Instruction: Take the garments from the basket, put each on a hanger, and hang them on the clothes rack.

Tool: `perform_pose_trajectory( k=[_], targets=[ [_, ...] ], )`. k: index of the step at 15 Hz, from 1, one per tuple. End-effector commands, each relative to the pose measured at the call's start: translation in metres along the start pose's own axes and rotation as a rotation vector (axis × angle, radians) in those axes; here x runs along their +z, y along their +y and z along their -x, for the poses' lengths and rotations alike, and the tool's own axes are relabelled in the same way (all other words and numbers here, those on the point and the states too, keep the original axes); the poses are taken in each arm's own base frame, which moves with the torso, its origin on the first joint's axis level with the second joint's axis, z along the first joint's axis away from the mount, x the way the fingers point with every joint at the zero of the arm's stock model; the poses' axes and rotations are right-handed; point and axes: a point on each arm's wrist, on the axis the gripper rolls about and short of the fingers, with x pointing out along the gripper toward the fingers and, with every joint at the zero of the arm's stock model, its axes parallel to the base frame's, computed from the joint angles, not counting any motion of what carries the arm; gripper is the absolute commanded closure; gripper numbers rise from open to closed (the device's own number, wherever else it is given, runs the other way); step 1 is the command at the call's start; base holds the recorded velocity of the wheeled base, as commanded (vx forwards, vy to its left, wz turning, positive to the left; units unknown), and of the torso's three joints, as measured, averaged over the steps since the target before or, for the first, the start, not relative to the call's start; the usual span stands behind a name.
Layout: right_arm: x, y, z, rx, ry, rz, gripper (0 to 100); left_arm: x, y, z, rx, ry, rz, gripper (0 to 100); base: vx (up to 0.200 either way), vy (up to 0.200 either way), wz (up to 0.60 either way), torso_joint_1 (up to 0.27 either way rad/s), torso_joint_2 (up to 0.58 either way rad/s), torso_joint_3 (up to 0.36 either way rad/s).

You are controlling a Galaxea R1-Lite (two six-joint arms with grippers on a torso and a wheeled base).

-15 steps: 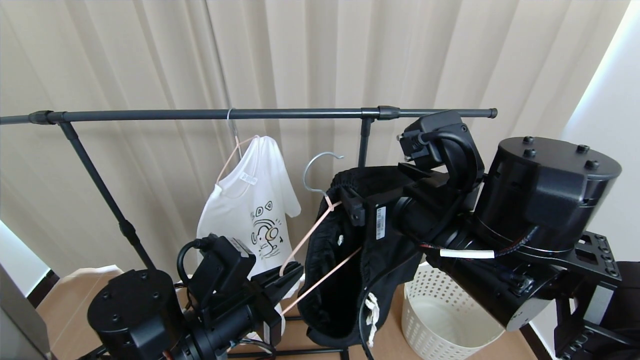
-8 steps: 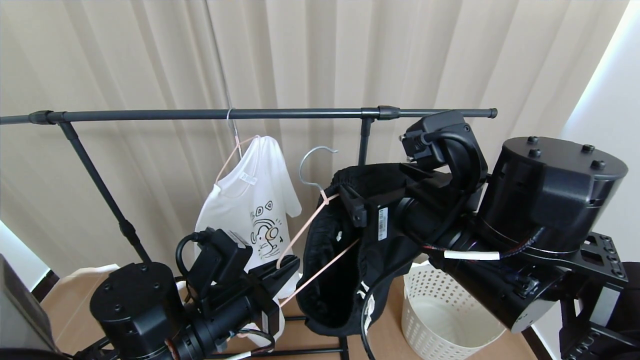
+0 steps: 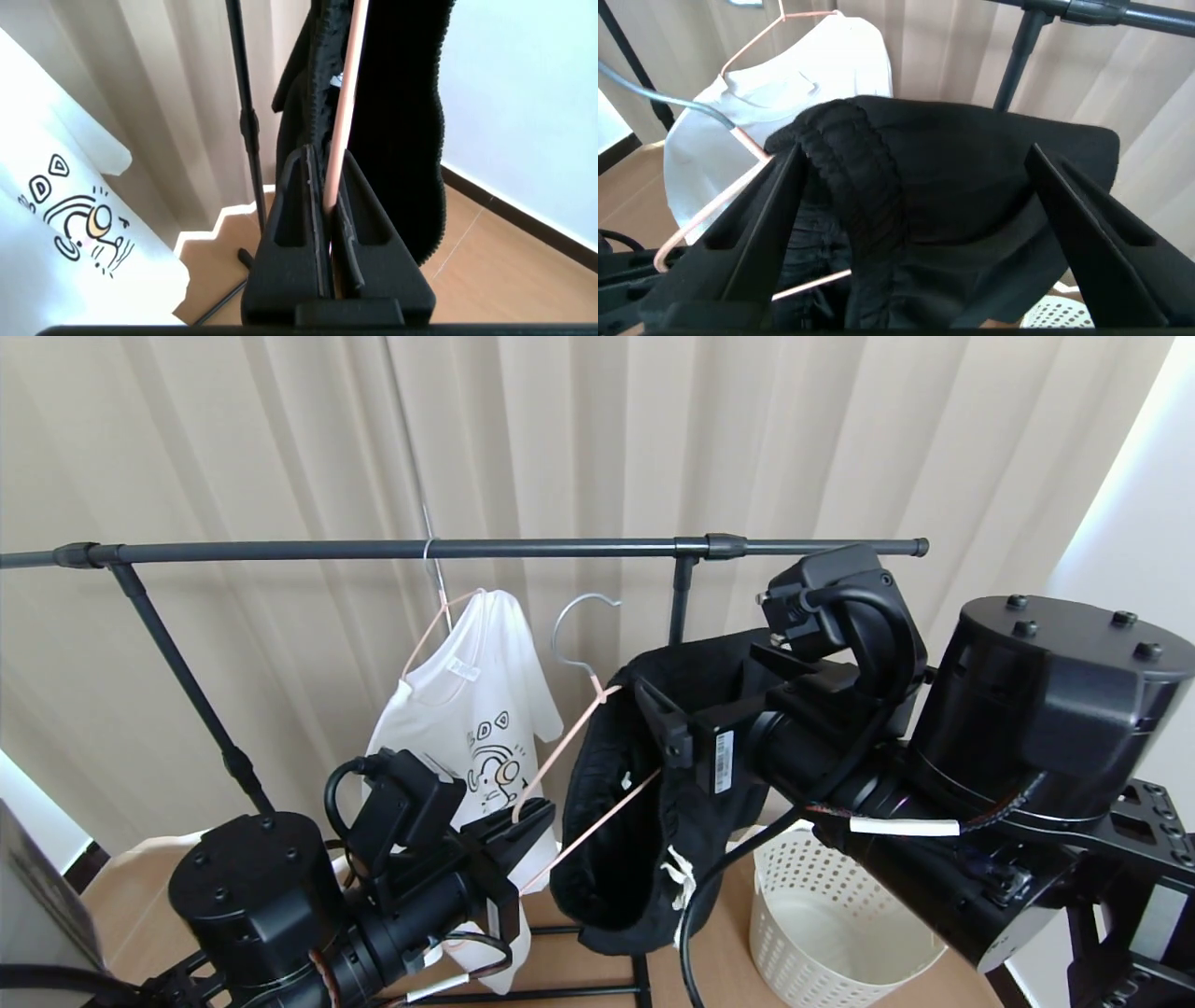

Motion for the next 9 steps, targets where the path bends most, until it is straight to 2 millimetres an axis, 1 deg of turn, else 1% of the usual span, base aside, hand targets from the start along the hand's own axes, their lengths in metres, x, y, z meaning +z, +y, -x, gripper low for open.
perform_pose_trajectory(
  k=[1,4,5,6,7,8,9],
  targets=[
    [0.001,-0.002,0.004,0.002,-0.003,0.000,0,0.001,0.002,-0.001,0.006,-0.007,0.000,100,0.000,0.000,0.00,0.000,0.00,0.000],
    [0.002,-0.007,0.012,0.007,-0.002,0.024,0,0.001,0.005,-0.001,0.009,-0.009,0.002,100,0.000,0.000,0.00,0.000,0.00,0.000],
    [0.002,-0.011,0.015,0.022,0.000,0.042,0,0.001,0.008,-0.001,-0.001,-0.009,0.013,100,0.000,0.000,0.00,0.000,0.00,0.000],
    [0.000,-0.019,0.018,0.070,0.014,0.066,0,0.000,0.012,-0.001,-0.030,-0.009,0.022,100,0.000,0.000,0.00,0.000,0.00,0.000],
    [0.003,-0.033,0.019,0.122,0.028,0.102,0,-0.002,0.020,0.000,-0.052,-0.003,0.024,100,0.000,0.000,0.00,0.000,0.00,0.000],
    [0.005,-0.040,0.022,0.162,0.040,0.118,0,-0.005,0.024,-0.001,-0.064,0.005,0.025,100,0.000,0.000,0.00,0.000,0.00,0.000],
    [0.006,-0.057,0.027,0.270,0.090,0.169,0,-0.010,0.031,-0.002,-0.087,0.022,0.029,100,0.000,0.000,0.00,0.000,0.00,0.000]
  ],
)
